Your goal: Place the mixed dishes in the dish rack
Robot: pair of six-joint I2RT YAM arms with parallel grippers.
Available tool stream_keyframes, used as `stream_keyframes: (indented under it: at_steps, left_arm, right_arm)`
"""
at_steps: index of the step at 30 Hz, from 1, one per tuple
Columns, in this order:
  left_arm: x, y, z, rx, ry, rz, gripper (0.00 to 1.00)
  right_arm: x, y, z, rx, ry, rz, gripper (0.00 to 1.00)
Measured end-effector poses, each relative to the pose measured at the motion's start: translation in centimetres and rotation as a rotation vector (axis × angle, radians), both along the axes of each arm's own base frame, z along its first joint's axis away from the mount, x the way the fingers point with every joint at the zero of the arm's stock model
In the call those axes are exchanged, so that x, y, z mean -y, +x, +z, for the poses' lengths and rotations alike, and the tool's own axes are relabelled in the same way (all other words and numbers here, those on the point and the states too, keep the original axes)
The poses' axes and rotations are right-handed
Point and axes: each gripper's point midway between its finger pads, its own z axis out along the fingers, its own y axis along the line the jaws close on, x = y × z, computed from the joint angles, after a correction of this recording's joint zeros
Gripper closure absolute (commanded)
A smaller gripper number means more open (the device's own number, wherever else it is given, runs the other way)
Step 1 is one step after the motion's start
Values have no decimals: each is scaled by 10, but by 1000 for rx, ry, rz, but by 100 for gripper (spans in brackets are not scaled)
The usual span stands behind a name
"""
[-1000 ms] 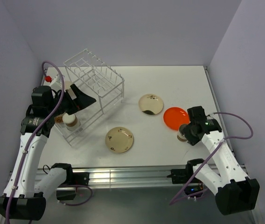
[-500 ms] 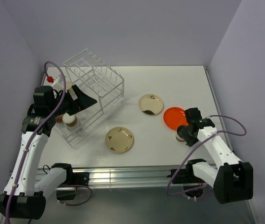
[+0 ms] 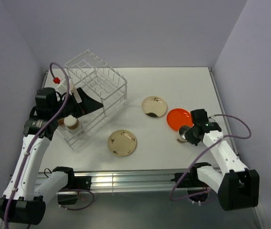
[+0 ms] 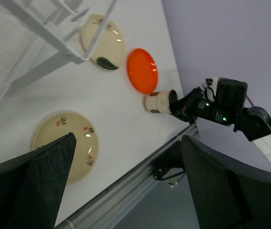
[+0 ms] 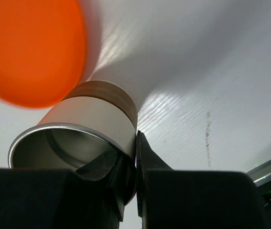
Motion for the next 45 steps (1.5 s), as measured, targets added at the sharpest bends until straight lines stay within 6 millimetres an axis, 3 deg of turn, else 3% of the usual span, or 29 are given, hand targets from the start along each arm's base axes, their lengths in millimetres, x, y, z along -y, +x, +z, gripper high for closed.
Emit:
stream_keyframes:
  at_steps: [3,11,18,25,28,31,45]
  left_arm:
    - [17,-8,9,26,-76,-96,1]
    - [45,-33,30,38,-284,-246,5]
    - [71,-51,43,3,-411,-351,1]
    - [98,-69,53,-25,-476,-448,1]
    - [108,-74,59,-26,-499,-478,1]
    - [115,-79,62,-32,-517,-506,1]
    - [117,-94,95,18,-593,-570,1]
  right_arm:
    - [-16,6,24,121,75,79,100]
    - [-110,35,166,559,455,523,100]
    - [-179,28,225,700,741,826,100]
    - [-247,0,294,798,973,1112,100]
    - [-264,-9,314,824,1044,1185,100]
    - [-276,-12,320,818,1090,1220,100]
    - [-278,-25,348,924,1114,1278,100]
